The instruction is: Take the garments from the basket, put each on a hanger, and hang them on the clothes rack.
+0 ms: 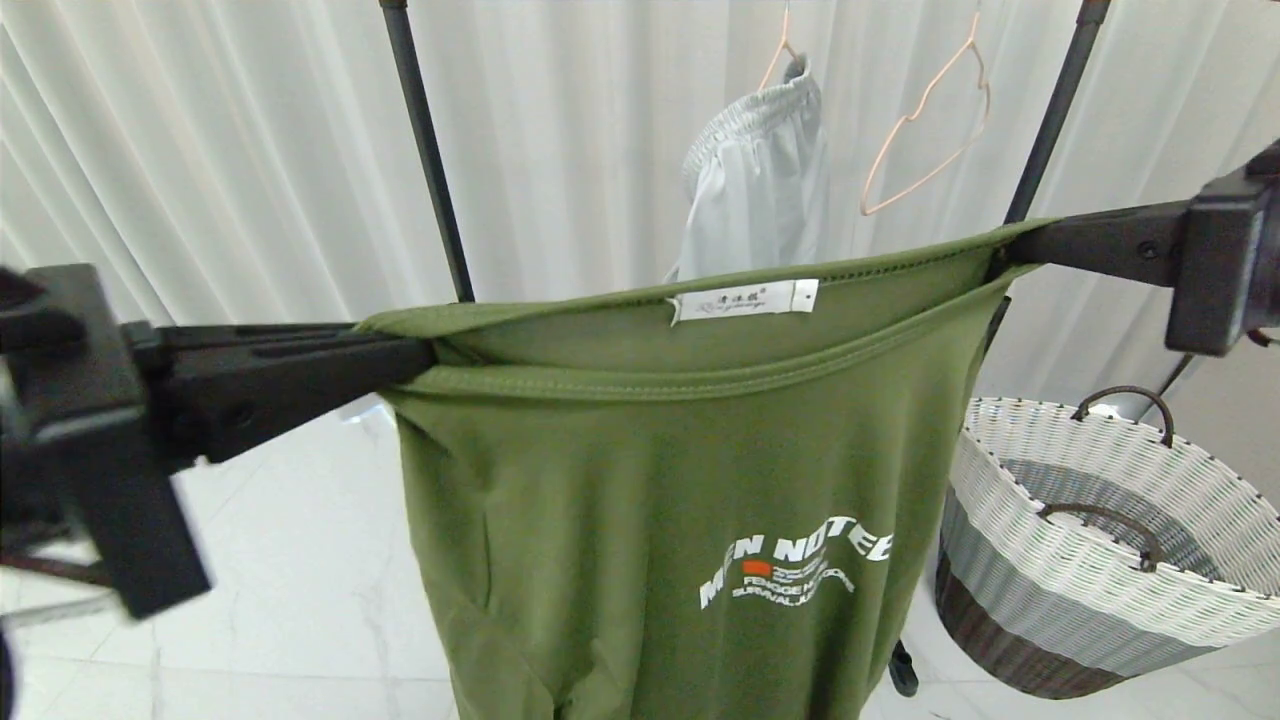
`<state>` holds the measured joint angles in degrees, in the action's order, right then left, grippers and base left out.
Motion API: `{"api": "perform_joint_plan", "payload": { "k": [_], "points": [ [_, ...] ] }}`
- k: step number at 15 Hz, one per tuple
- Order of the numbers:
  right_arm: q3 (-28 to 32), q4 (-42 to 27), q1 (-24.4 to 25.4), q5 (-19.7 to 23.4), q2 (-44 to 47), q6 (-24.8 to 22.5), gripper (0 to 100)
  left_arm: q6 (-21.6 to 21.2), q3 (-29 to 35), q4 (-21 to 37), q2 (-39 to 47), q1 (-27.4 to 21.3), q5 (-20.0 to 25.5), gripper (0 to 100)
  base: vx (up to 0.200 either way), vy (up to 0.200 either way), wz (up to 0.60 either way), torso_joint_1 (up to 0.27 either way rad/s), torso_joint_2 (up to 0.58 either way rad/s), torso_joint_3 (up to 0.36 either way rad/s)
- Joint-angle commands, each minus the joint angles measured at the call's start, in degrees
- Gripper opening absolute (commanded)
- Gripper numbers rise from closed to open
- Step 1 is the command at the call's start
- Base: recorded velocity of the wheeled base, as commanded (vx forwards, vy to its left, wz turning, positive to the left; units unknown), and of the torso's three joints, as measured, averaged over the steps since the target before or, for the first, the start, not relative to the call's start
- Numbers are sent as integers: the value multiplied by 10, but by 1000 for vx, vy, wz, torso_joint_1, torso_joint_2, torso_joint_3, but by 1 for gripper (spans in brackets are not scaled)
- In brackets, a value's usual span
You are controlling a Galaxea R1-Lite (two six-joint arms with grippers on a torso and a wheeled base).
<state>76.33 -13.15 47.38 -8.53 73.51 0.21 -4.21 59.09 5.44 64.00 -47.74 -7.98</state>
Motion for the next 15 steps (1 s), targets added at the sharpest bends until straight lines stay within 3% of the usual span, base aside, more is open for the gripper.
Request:
{"api": "perform_joint_plan", "payload": {
  "k": [1, 6, 15],
  "points": [
    [-15, -2, 5, 1, -34, 1, 0, 4, 22, -39, 79, 45, -24, 0, 0, 0, 0, 0, 0, 0],
    [-44, 4, 36, 0, -35, 1, 0, 9, 9, -44, 79, 37, -30, 0, 0, 0, 0, 0, 0, 0],
    [-45, 1, 36, -1, -35, 1, 0, 3, 9, -54, 76, 55, -35, 0, 0, 0, 0, 0, 0, 0]
  ]
}}
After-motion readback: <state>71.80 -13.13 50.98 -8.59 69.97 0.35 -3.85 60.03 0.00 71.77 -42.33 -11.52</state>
